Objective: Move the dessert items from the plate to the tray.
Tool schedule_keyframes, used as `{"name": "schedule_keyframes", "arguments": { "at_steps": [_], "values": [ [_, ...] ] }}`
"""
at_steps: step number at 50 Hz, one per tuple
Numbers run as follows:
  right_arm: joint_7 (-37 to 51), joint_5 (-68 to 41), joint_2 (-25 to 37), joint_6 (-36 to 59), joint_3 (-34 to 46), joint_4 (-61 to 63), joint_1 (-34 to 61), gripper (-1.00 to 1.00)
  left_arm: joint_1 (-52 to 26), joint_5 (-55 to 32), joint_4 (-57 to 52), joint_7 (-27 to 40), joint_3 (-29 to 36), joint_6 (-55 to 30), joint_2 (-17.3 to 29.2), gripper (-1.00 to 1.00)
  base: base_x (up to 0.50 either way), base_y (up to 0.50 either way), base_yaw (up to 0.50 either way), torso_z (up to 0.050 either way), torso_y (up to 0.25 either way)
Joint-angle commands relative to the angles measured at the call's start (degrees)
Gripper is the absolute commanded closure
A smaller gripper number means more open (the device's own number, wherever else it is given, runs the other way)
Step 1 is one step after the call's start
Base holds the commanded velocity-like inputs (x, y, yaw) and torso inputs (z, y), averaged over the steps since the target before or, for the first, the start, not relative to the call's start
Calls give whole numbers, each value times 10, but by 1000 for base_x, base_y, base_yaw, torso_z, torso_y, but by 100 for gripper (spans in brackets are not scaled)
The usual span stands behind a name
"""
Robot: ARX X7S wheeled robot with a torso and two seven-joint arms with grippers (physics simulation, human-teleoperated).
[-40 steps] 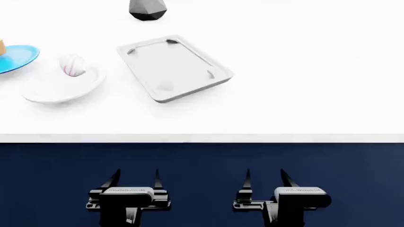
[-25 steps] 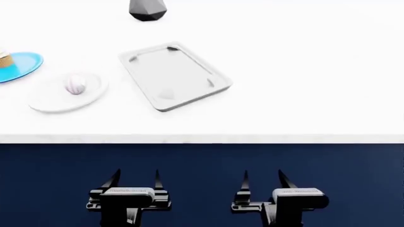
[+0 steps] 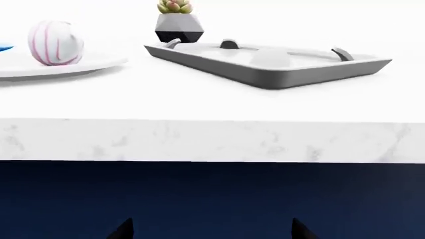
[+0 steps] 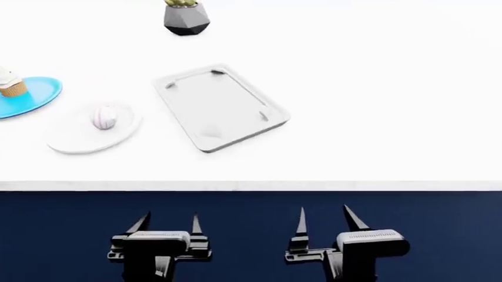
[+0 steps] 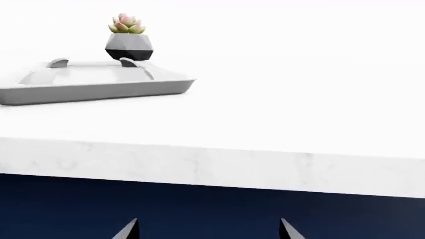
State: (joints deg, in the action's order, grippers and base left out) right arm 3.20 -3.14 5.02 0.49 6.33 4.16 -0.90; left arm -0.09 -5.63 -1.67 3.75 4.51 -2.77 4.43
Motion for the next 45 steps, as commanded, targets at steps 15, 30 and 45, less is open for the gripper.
{"name": "schedule_keyframes", "arguments": {
  "at_steps": [15, 30, 45],
  "values": [
    [-7, 2, 32, 22, 48, 85, -14, -100, 14, -33, -54, 9, -2, -34, 35, -100, 21, 500, 0, 16, 0],
    [6, 18, 40, 8, 64, 102, -18, -100, 12, -34, -48, 17, 5, -29, 43, -100, 45, 500, 0, 0, 0],
    [-19, -57, 65, 132, 63, 228, -8, -100, 75, -87, -171, -5, -23, -85, 105, -100, 0, 167, 0, 0, 0]
  ]
}}
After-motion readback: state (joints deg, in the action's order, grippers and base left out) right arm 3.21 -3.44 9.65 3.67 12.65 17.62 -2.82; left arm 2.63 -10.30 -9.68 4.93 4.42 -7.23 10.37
